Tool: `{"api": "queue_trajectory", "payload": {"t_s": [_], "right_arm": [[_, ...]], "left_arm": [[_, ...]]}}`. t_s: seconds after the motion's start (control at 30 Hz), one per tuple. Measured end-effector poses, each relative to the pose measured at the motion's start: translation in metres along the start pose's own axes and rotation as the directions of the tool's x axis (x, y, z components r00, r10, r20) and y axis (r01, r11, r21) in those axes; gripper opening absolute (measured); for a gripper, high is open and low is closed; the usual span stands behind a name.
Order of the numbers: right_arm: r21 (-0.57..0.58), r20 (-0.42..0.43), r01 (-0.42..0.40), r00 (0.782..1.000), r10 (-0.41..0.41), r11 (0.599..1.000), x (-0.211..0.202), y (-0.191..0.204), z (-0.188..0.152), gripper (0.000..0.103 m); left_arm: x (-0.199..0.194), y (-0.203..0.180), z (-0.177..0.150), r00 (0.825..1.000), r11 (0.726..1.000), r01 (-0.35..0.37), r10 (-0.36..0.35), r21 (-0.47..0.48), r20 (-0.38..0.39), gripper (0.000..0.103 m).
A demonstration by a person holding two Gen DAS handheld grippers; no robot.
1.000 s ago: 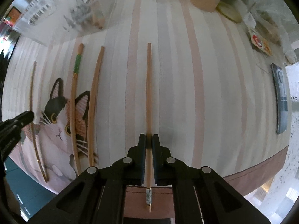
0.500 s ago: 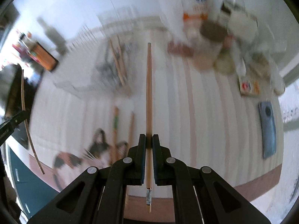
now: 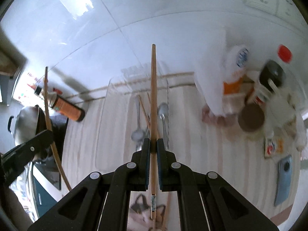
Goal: Organize utensils
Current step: 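Lift both chopsticks and carry them over the clear rack, then open both tools to drop the chopsticks into the clear rack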
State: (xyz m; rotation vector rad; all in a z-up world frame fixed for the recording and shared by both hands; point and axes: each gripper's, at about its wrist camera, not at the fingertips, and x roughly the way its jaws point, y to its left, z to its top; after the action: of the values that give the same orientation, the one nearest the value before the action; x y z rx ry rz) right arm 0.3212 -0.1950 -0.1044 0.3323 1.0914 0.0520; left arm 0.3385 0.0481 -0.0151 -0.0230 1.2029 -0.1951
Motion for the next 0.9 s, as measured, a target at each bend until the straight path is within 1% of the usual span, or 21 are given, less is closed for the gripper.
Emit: {"api": "queue_trajectory", "payload": {"t_s": [0.03, 0.13, 0.2, 0.3, 0.4, 0.43, 0.5, 0.6, 0.63, 0.67, 0.73, 0.77, 0.8, 0.83, 0.87, 0.9], "right_arm": [[0.005, -0.008, -0.003, 1.000, 0.003, 1.000, 0.007, 0.001, 0.008, 0.007], [0.013, -0.039, -0.010, 0.999, 0.011, 1.000, 0.029, 0.008, 0.031, 0.007], [0.015, -0.062, -0.005, 0.998, 0.006, 1.000, 0.045, 0.011, 0.039, 0.007], [0.014, -0.095, -0.001, 0.995, 0.003, 1.000, 0.065, 0.013, 0.046, 0.007], [0.027, -0.140, 0.009, 0.990, -0.005, 1.000, 0.085, 0.010, 0.051, 0.007], [0.035, -0.156, 0.004, 0.988, 0.002, 0.999, 0.090, 0.007, 0.051, 0.008], [0.045, -0.153, 0.012, 0.988, -0.005, 0.999, 0.090, 0.002, 0.048, 0.008], [0.057, -0.134, 0.023, 0.991, -0.015, 0.998, 0.082, -0.007, 0.042, 0.008], [0.055, -0.127, 0.030, 0.992, -0.023, 0.998, 0.077, -0.009, 0.040, 0.008], [0.050, -0.118, 0.040, 0.992, -0.033, 0.998, 0.071, -0.010, 0.036, 0.008], [0.045, -0.101, 0.056, 0.994, -0.051, 0.997, 0.061, -0.013, 0.030, 0.010], [0.043, -0.092, 0.067, 0.994, -0.063, 0.997, 0.055, -0.014, 0.024, 0.013], [0.044, -0.084, 0.079, 0.994, -0.076, 0.996, 0.049, -0.016, 0.017, 0.022], [0.044, -0.080, 0.089, 0.993, -0.085, 0.995, 0.044, -0.017, 0.011, 0.031], [0.045, -0.075, 0.101, 0.992, -0.098, 0.994, 0.039, -0.019, 0.002, 0.034], [0.045, -0.071, 0.109, 0.992, -0.105, 0.993, 0.035, -0.021, -0.006, 0.036]], "left_arm": [[0.014, 0.000, 0.010, 1.000, 1.000, 0.005, -0.005, -0.010, -0.026, 0.004], [0.044, 0.005, 0.026, 0.995, 0.999, 0.009, -0.012, -0.033, -0.095, 0.004], [0.062, 0.008, 0.031, 0.991, 1.000, 0.001, -0.005, -0.030, -0.137, 0.004], [0.079, 0.015, 0.034, 0.985, 0.999, -0.005, -0.002, -0.045, -0.173, 0.005], [0.080, 0.020, 0.032, 0.983, 0.998, -0.015, 0.003, -0.065, -0.184, 0.006], [0.078, 0.021, 0.031, 0.984, 0.998, -0.030, 0.019, -0.062, -0.177, 0.007], [0.070, 0.022, 0.026, 0.987, 0.996, -0.075, 0.068, -0.046, -0.142, 0.009], [0.059, 0.027, 0.018, 0.986, 0.991, -0.134, 0.130, -0.028, -0.107, 0.022], [0.056, 0.029, 0.015, 0.985, 0.989, -0.148, 0.145, -0.029, -0.096, 0.036], [0.049, 0.030, 0.008, 0.982, 0.984, -0.176, 0.174, -0.022, -0.068, 0.051], [0.042, 0.033, 0.000, 0.978, 0.979, -0.204, 0.203, -0.023, -0.035, 0.065], [0.037, 0.034, -0.008, 0.974, 0.974, -0.226, 0.226, -0.022, -0.009, 0.067], [0.034, 0.037, -0.013, 0.970, 0.970, -0.242, 0.242, -0.023, 0.009, 0.068], [0.030, 0.039, -0.020, 0.965, 0.966, -0.259, 0.260, -0.026, 0.028, 0.078], [0.026, 0.042, -0.029, 0.959, 0.960, -0.277, 0.278, -0.031, 0.054, 0.092], [0.023, 0.044, -0.036, 0.955, 0.957, -0.287, 0.289, -0.036, 0.075, 0.098]]}}
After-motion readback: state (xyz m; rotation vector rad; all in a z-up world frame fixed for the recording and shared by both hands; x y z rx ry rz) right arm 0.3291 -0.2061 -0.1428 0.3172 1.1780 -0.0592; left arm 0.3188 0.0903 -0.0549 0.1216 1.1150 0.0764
